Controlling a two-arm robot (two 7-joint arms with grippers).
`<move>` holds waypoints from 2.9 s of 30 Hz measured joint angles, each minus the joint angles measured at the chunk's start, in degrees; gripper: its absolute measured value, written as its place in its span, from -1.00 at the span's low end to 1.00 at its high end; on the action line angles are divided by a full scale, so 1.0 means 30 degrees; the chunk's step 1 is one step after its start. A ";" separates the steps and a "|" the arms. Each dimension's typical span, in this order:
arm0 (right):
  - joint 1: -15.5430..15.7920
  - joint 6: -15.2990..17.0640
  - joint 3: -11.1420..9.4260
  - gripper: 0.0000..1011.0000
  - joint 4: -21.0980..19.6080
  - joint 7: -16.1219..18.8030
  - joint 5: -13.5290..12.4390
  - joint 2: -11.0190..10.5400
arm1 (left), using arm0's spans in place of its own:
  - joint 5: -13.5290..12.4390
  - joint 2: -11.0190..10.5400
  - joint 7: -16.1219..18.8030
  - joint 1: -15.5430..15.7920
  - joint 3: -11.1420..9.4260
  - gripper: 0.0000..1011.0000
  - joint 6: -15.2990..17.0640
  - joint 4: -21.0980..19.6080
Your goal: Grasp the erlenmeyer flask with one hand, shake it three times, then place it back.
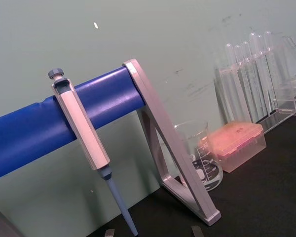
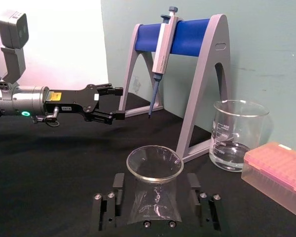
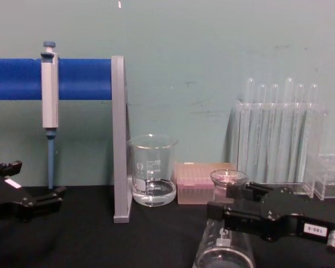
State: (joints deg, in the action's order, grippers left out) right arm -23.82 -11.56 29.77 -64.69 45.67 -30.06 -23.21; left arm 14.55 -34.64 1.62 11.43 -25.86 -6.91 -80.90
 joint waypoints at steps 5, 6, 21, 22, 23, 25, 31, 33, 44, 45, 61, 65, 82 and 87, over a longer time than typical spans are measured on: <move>-0.0001 -0.0001 0.0000 0.35 0.0000 0.0000 0.0000 0.0000 | 0.0000 0.0000 -0.0001 0.0000 0.0000 0.98 0.0000 0.0000; -0.0001 -0.0001 0.0000 0.24 0.0000 0.0000 0.0000 -0.0001 | 0.0000 0.0000 -0.0001 -0.0001 0.0001 0.98 0.0000 0.0000; -0.0001 -0.0002 0.0000 -0.11 -0.0001 -0.0001 0.0000 0.0000 | 0.0000 0.0000 0.0000 -0.0001 0.0000 0.98 0.0000 0.0001; -0.0001 -0.0002 -0.0001 -0.11 0.0000 -0.0001 0.0001 0.0000 | 0.0000 0.0000 -0.0001 0.0001 0.0000 0.98 0.0000 0.0000; -0.0001 -0.0002 0.0000 -0.11 0.0000 -0.0001 0.0001 0.0000 | 0.0000 0.0000 -0.0001 0.0000 0.0000 0.98 0.0000 0.0000; -0.0001 -0.0002 -0.0001 -0.11 0.0000 -0.0001 0.0001 0.0000 | 0.0000 0.0000 -0.0001 0.0000 0.0001 0.98 0.0000 0.0001; 0.0056 0.0007 -0.0083 -0.11 -0.0074 -0.0254 0.0013 0.0003 | 0.0000 0.0000 -0.0001 0.0000 0.0001 0.98 -0.0001 0.0000; 0.0180 0.0007 -0.0288 -0.11 -0.0245 -0.0605 0.0001 0.0011 | 0.0000 0.0000 0.0000 0.0000 0.0000 0.98 -0.0001 0.0000; 0.1647 0.0853 -0.2243 -0.11 -0.3051 -0.3967 -0.0668 0.0055 | 0.0000 0.0000 -0.0001 0.0000 0.0001 0.98 0.0000 0.0000; 0.1782 0.0984 -0.2391 -0.11 -0.3325 -0.4289 -0.0698 0.0071 | 0.0000 0.0000 -0.0001 -0.0001 0.0000 0.98 0.0000 0.0001; 0.3747 0.2405 -0.4022 -0.11 -0.7023 -1.0186 0.1657 0.0763 | 0.0000 0.0000 -0.0001 0.0001 0.0000 0.98 0.0000 0.0001; 0.3765 0.2591 -0.4089 -0.11 -0.7061 -1.0296 0.2080 0.0897 | 0.0000 -0.0001 -0.0001 0.0000 0.0001 0.98 0.0000 0.0000; 0.3253 0.2110 -0.3503 -0.11 -0.6708 -0.7135 0.2548 0.0839 | 0.0000 0.0000 -0.0001 0.0000 0.0000 0.98 0.0000 0.0001; 0.2789 0.1789 -0.2628 -0.11 -0.6586 -0.4767 0.1968 0.0473 | 0.0000 0.0000 -0.0001 0.0000 0.0000 0.98 0.0000 0.0000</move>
State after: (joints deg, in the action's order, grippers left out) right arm -15.46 -6.19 21.88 -84.45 31.37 -24.15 -21.79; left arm 14.55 -34.64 1.62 11.43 -25.86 -6.91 -80.90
